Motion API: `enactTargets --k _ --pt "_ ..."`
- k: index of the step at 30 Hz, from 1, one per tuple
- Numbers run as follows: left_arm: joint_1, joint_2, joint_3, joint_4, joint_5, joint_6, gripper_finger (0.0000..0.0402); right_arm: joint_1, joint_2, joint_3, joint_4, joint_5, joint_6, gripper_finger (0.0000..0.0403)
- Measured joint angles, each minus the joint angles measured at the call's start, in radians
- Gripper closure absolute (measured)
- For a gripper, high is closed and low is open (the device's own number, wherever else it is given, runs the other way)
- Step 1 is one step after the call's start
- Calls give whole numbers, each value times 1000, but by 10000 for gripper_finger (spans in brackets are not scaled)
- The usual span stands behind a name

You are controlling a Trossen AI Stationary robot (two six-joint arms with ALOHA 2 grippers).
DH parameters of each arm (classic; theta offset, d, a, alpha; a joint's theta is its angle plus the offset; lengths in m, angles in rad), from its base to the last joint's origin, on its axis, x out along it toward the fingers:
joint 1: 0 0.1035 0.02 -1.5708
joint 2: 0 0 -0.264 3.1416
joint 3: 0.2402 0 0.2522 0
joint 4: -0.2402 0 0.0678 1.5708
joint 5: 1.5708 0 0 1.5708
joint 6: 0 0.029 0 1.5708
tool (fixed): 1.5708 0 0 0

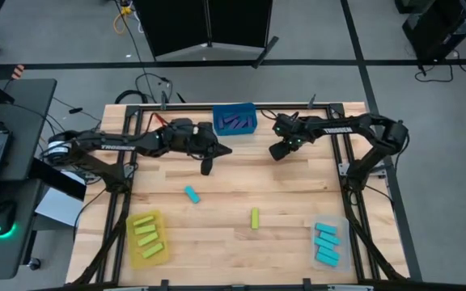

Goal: Sort blocks
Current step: Put the yellow green block into the yellow bin

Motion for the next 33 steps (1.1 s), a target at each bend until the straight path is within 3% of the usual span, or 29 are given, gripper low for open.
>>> enactTargets --k 4,11,17,24,33 --pt "15 -17 1 56 -10 -12 401 16 -108 25 11 -40 0 288" --pt "24 -14 68 72 -179 -32 401 121 -377 60 163 -90 -84 288" --pt "22 -13 172 108 -120 -105 401 218 -555 60 407 -126 -128 288" --pt "-8 -13 269 66 -88 -101 385 319 -582 71 542 -42 -175 288" --pt "-38 64 344 63 -61 -158 293 372 -493 171 601 -19 -258 288"
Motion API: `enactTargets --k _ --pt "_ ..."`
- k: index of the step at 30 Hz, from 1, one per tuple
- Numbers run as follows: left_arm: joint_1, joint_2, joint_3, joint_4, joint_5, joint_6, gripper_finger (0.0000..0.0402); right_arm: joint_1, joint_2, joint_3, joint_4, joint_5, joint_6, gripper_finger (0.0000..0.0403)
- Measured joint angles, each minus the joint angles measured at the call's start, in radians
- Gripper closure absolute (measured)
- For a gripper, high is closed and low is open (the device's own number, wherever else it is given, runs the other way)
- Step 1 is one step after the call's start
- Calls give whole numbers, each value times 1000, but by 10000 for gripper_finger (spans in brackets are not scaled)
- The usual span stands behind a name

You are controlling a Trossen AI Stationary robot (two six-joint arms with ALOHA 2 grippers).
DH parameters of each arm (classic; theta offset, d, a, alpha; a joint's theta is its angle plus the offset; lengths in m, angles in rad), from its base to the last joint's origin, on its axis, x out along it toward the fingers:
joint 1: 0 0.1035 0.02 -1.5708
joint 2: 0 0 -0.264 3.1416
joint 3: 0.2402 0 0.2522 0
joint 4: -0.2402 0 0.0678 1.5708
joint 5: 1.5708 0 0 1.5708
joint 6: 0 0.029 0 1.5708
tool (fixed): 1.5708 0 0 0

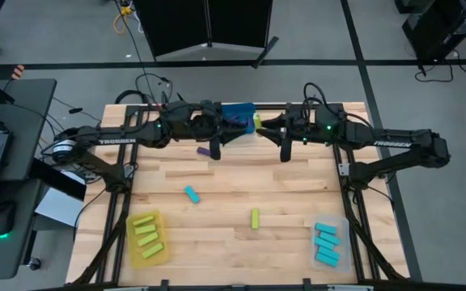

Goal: Sort blocks
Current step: Put the yellow green block into the yellow bin

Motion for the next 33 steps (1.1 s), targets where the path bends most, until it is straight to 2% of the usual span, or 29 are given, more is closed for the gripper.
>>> enactTargets --k 6,11,33 --pt "-4 39 37 74 14 12 240 14 23 34 19 -22 -29 288" --pt "-2 39 36 92 15 24 217 13 27 34 28 -53 -23 288" --pt "-17 39 36 141 40 57 213 31 82 33 106 -77 -11 288"
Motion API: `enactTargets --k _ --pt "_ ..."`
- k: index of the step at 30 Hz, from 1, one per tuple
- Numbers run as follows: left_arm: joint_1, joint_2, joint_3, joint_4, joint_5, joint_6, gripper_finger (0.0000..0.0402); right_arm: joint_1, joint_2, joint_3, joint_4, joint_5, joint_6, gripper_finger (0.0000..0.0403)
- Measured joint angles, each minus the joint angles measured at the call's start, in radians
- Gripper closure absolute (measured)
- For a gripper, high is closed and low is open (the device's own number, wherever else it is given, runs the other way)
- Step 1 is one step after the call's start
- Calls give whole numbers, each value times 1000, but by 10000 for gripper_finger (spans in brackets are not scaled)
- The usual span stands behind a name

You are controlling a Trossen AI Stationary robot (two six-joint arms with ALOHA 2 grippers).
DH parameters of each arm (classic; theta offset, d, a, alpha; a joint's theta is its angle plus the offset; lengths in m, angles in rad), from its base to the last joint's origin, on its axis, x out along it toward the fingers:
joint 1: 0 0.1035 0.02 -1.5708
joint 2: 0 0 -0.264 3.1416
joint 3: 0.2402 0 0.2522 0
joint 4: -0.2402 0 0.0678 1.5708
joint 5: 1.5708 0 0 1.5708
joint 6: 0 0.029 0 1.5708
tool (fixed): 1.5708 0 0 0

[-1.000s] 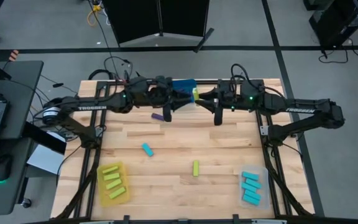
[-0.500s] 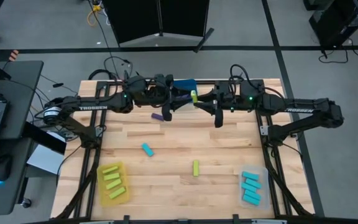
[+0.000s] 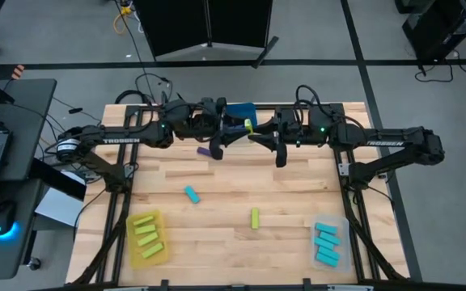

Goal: Sort blocks
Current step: Put the yellow green block into the yellow bin

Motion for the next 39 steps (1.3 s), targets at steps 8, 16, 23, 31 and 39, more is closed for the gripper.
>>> enactTargets --k 8,16,23,31,39 --pt "0 0 -1 1 21 42 256 1 0 0 5 0 0 288" --pt "-6 23 -1 49 22 44 297 1 -3 0 2 0 0 288" --pt "-6 18 -2 46 23 51 297 1 -10 0 -18 0 45 264" --pt "-8 -23 159 -303 41 207 299 -32 -66 0 -226 9 74 153" --pt "-53 -39 440 -991 29 337 299 -62 -137 0 -366 9 34 223"
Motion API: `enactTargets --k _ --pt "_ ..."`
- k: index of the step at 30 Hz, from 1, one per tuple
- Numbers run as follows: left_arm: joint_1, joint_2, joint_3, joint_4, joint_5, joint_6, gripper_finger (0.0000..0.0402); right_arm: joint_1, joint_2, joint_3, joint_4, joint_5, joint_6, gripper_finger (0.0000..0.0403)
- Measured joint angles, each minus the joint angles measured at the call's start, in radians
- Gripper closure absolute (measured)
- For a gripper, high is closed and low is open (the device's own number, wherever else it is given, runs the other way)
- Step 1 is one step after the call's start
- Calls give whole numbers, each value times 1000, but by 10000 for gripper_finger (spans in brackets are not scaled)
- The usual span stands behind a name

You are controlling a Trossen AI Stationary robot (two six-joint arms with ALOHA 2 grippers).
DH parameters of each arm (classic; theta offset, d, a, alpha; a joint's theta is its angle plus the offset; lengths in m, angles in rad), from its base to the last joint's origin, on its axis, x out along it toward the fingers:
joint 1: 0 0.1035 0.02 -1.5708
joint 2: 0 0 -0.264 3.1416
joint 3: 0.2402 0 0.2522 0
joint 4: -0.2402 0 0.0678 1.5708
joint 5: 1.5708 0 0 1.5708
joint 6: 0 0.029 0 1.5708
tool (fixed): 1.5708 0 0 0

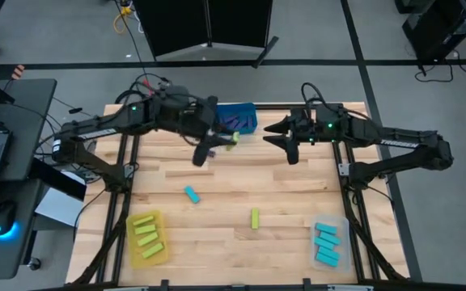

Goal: Sort blocks
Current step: Put the yellow green block into the yellow bin

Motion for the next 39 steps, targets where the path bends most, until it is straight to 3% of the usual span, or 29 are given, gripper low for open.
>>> enactTargets --k 4,20,25,30,39 --pt "-64 -1 65 -237 -84 -13 299 -5 -25 0 -34 -1 -34 262" --pt "-401 -16 66 -610 -364 -390 299 -5 -30 0 -102 -45 -98 385" --pt "-530 -17 66 -742 -426 -552 299 -5 -30 0 -104 -51 -98 394" --pt "-679 -17 64 -861 -454 -736 299 -5 -30 0 -105 -51 -96 379" --pt "-887 -18 -120 -823 -424 -1030 299 -5 -30 0 -104 -51 -96 392"
